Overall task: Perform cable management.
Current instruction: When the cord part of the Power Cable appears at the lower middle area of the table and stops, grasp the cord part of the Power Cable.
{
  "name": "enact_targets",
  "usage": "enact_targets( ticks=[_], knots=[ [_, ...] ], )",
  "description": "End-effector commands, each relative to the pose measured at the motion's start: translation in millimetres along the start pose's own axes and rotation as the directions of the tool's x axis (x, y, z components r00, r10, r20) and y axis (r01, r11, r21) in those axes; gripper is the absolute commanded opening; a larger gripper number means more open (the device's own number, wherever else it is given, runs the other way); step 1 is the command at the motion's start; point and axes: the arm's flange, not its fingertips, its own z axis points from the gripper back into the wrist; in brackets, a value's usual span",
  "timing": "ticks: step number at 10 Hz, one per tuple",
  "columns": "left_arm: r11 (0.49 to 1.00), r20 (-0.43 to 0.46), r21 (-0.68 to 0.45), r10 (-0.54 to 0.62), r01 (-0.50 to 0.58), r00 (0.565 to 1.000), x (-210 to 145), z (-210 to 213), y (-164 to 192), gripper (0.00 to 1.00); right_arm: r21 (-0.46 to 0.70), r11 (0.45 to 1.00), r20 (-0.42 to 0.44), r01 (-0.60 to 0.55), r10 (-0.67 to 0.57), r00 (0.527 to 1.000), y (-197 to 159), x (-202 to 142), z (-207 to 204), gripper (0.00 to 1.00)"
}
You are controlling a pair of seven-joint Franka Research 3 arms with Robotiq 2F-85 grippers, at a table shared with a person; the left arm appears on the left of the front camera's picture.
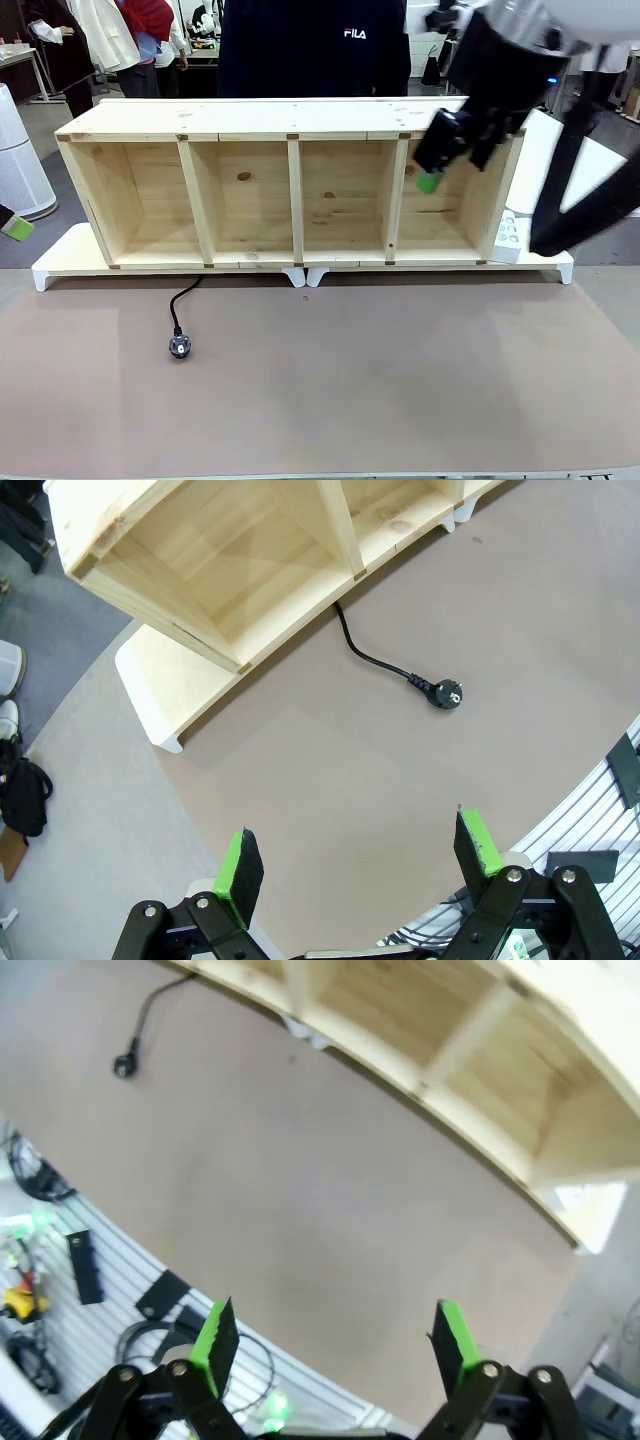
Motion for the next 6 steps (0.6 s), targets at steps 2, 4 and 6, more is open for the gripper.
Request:
enact_targets(
  ticks=[2, 4, 6],
  knots=[
    [1.0, 0.011, 0.004, -0.006, 0.006, 1.0, 2.4, -0.6, 1.0, 1.0, 0.034, 0.998, -0.065, -0.049, 0.051, 0.997, 57.1, 56.5, -17.4, 1.0],
    [1.0, 0.011, 0.004, -0.006, 0.006, 1.0, 2.4, -0.6, 1.0, 1.0, 0.053, 0.996, -0.066, -0.07, 0.074, 0.995, 94.1, 85.7, -40.2, 1.0],
    [1.0, 0.011, 0.004, -0.006, 0.006, 1.0, 2.4, -0.6, 1.0, 1.0, 0.083, 0.993, -0.07, -0.08, 0.086, 0.994, 129.2, 114.1, -78.1, 1.0]
  ],
)
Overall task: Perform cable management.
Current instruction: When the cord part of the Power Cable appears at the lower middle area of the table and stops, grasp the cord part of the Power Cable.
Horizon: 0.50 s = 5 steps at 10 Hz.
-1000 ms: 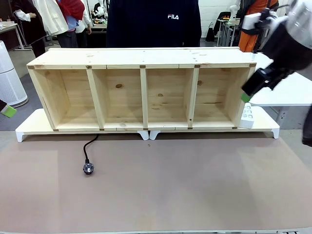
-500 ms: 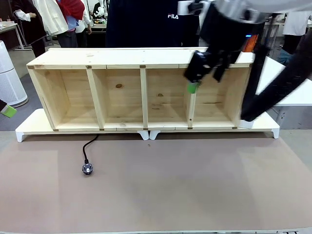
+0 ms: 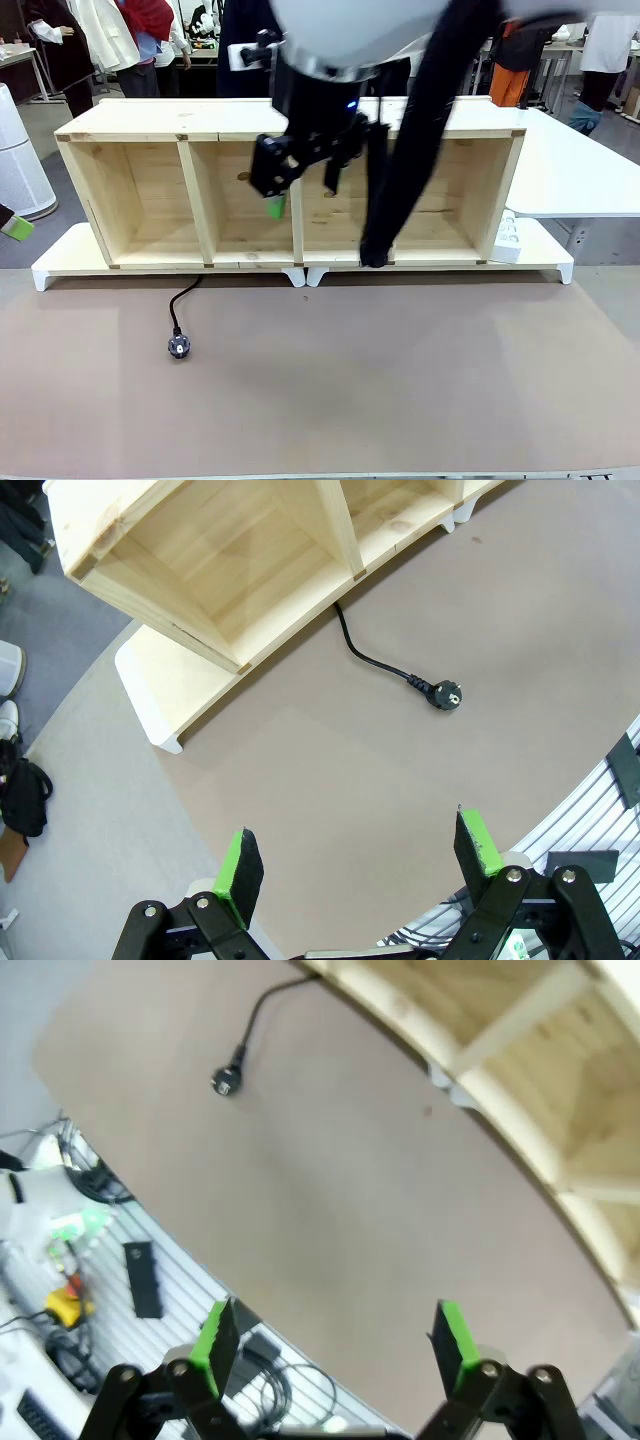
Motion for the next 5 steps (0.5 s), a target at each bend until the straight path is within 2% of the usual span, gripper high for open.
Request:
enact_targets(
  ticks=[1, 2, 5],
  knots=[
    [1.0, 0.011, 0.004, -0.005, 0.005, 1.0, 2.2, -0.6, 1.2, 1.0, -0.019, 1.0, -0.005, 0.015, -0.015, 1.0, 18.5, 35.3, -30.8, 1.0],
    [1.0, 0.011, 0.004, -0.005, 0.005, 1.0, 2.2, -0.6, 1.2, 1.0, -0.018, 1.0, -0.013, 0.024, -0.024, 1.0, 29.4, 47.4, -50.4, 1.0],
    [1.0, 0.011, 0.004, -0.005, 0.005, 1.0, 2.2, -0.6, 1.2, 1.0, 0.102, 0.992, -0.012, 0.081, -0.08, 0.997, 71.0, 73.7, -110.1, 1.0]
  ],
)
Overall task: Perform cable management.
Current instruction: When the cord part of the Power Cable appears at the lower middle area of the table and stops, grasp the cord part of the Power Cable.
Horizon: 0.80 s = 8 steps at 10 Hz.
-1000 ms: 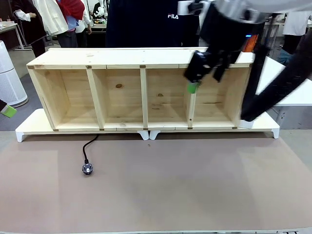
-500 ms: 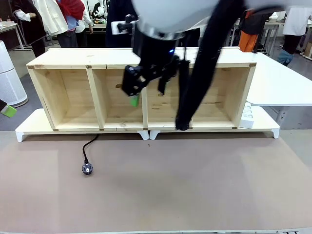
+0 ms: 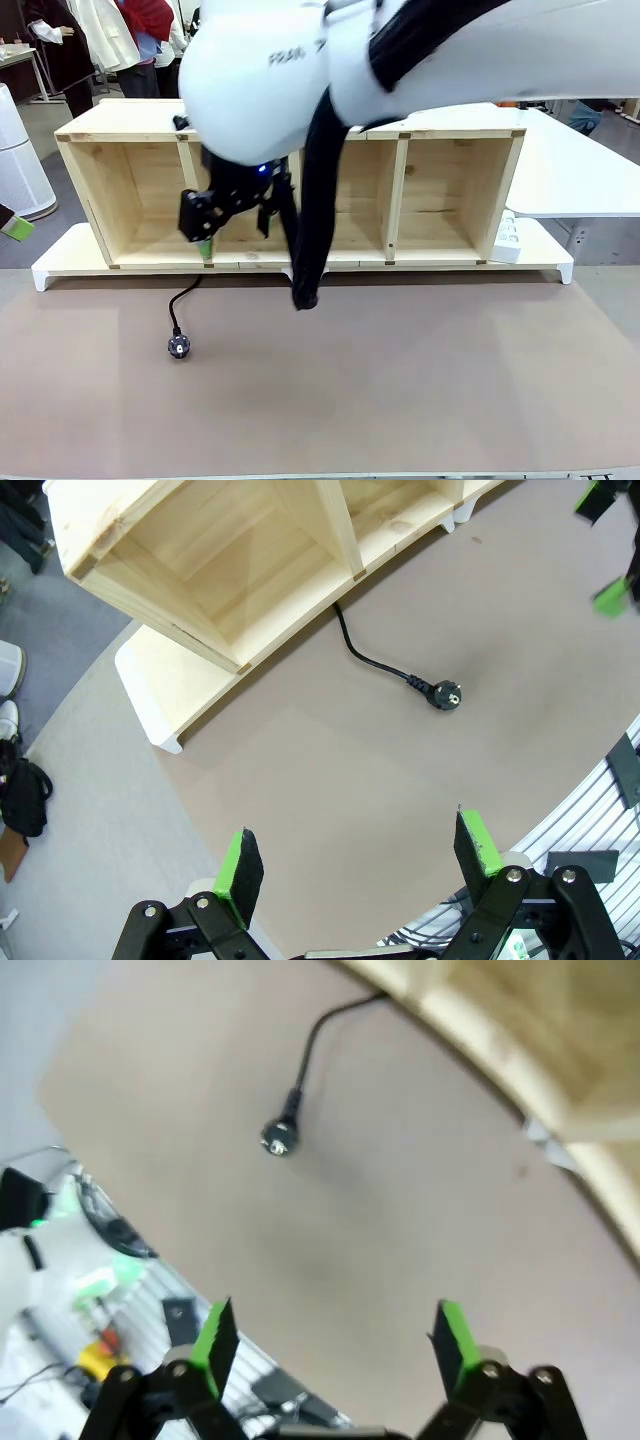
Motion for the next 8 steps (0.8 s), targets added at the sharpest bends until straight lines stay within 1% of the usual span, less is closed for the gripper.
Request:
enact_targets(
  ticks=[1, 4, 5, 7, 8],
  knots=[
    [1.0, 0.011, 0.004, -0.005, 0.005, 1.0, 2.2, -0.5, 1.2, 1.0, 0.04, 0.998, -0.005, 0.046, -0.045, 0.999, 23.7, 16.1, -25.3, 1.0],
    [1.0, 0.011, 0.004, -0.005, 0.005, 1.0, 2.2, -0.5, 1.2, 1.0, -0.003, 0.999, 0.019, 0.039, -0.039, 0.999, 39.0, 15.8, -50.6, 1.0],
    [1.0, 0.011, 0.004, -0.005, 0.005, 1.0, 2.2, -0.5, 1.2, 1.0, -0.032, 0.999, 0.046, 0.042, -0.04, 0.998, 38.8, 14.9, -53.2, 1.0],
    [1.0, 0.011, 0.004, -0.005, 0.005, 1.0, 2.2, -0.5, 1.2, 1.0, -0.134, 0.989, 0.154, 0.066, -0.045, 0.987, 41.7, 13.2, -59.2, 1.0],
    [1.0, 0.011, 0.004, -0.005, 0.005, 1.0, 2.2, -0.5, 1.2, 1.0, -0.142, 0.987, 0.168, 0.078, -0.054, 0.984, 41.8, 13.8, -62.2, 1.0]
  ],
)
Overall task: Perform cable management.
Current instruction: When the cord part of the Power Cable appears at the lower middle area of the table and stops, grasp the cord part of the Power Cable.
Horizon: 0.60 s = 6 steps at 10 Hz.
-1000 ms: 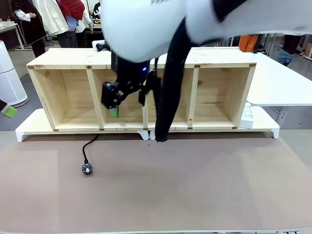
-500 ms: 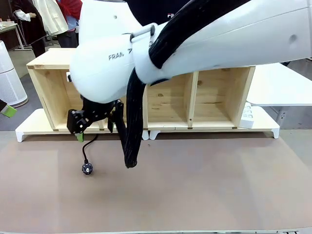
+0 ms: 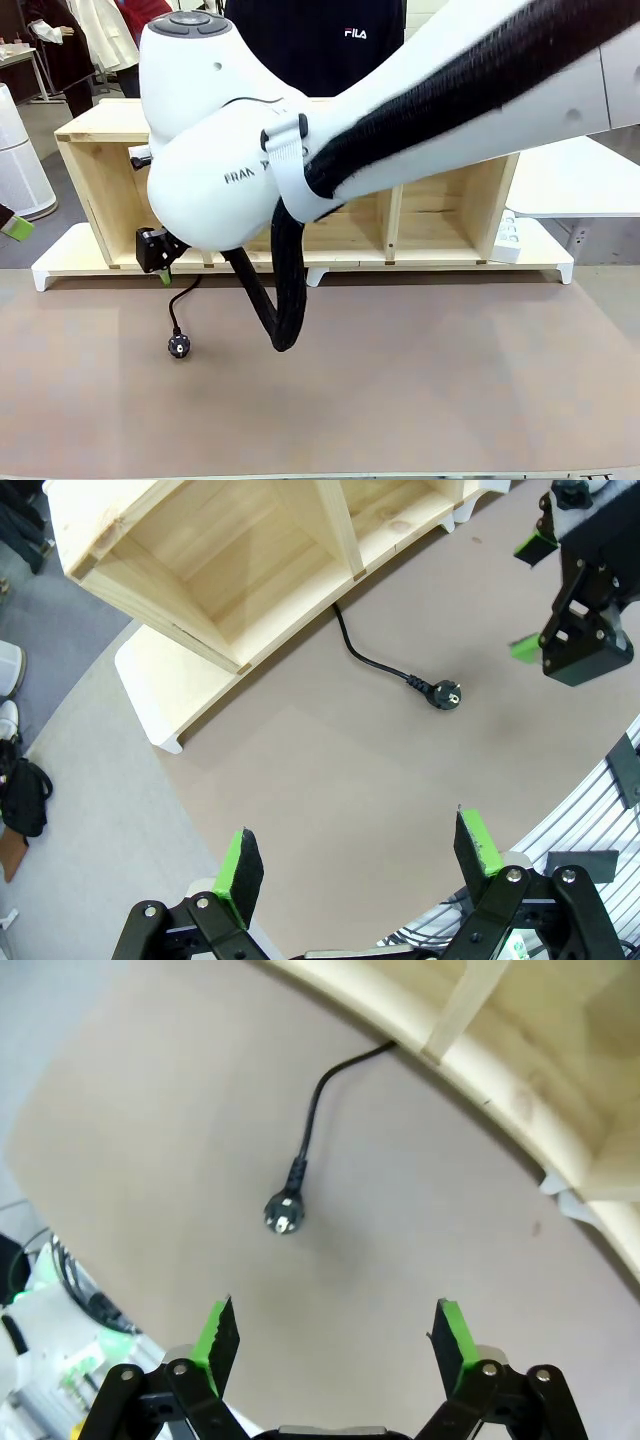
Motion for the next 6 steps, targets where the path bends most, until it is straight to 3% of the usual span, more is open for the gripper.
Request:
enact_targets(
  ticks=[1, 6],
  knots=[
    [1.0, 0.011, 0.004, -0.006, 0.005, 1.0, 2.2, -0.5, 1.2, 1.0, -0.05, 0.998, 0.053, 0.039, -0.036, 0.998, 10.8, -5.3, -13.6, 1.0],
    [1.0, 0.011, 0.004, -0.006, 0.005, 1.0, 2.2, -0.5, 1.2, 1.0, -0.033, 0.999, 0.022, 0.021, -0.021, 1.0, 4.5, -2.3, -7.5, 1.0]
  ],
)
